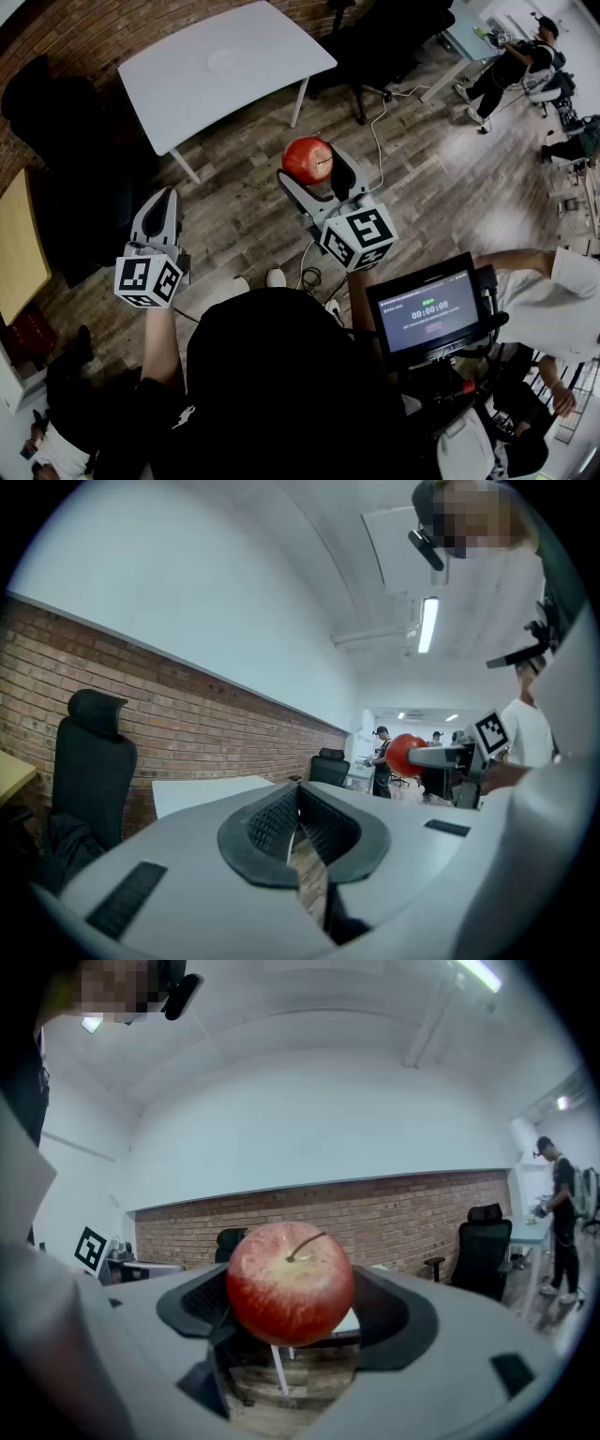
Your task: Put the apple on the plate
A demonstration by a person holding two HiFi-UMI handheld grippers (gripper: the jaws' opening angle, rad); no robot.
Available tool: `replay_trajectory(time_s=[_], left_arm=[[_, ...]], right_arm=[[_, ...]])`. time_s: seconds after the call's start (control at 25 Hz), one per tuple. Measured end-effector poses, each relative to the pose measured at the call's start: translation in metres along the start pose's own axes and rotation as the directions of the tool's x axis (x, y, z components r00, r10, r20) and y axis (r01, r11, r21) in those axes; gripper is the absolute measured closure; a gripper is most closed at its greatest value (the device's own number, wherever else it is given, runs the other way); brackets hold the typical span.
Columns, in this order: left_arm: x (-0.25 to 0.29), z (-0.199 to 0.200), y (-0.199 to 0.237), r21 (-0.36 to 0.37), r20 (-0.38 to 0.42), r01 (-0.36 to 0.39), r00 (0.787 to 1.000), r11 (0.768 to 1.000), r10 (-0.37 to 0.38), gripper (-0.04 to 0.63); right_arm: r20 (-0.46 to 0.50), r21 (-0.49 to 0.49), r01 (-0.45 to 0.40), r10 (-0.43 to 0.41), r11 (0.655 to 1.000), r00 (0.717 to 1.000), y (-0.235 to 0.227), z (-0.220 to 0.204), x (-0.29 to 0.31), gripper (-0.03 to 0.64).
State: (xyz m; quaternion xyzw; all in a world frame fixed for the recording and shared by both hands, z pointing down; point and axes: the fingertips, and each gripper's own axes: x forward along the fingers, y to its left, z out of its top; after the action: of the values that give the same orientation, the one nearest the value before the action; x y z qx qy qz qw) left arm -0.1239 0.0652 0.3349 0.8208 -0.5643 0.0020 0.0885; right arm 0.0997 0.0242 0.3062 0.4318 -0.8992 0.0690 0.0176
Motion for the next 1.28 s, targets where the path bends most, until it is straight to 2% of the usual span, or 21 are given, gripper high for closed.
replay_trajectory(time_s=[0.76,1.08,1.28], left_arm=[[0.006,0.002,-0.003,0.008,0.000,0.033,0.999,0.999,-0.033,0.589],[0.011,-0.005,-0.014,-0.005,-0.018,0.073,0.997,0.997,-0.073,0.589],[0.009,-0.013,-0.011,-0.019,-0.034,0.063,0.997,0.998,-0.064,0.589]], right_arm=[[0.017,0.013,0.007,-0.007,1.000,1.000,-0.004,0.005,0.000,0.221],[0.027,0.041,0.010,-0.011,0.999,1.000,-0.010,0.000,-0.009,0.221],[0.034,0.073,0.013,-0.016,0.997,0.999,-0.014,-0.005,-0.014,0.221]])
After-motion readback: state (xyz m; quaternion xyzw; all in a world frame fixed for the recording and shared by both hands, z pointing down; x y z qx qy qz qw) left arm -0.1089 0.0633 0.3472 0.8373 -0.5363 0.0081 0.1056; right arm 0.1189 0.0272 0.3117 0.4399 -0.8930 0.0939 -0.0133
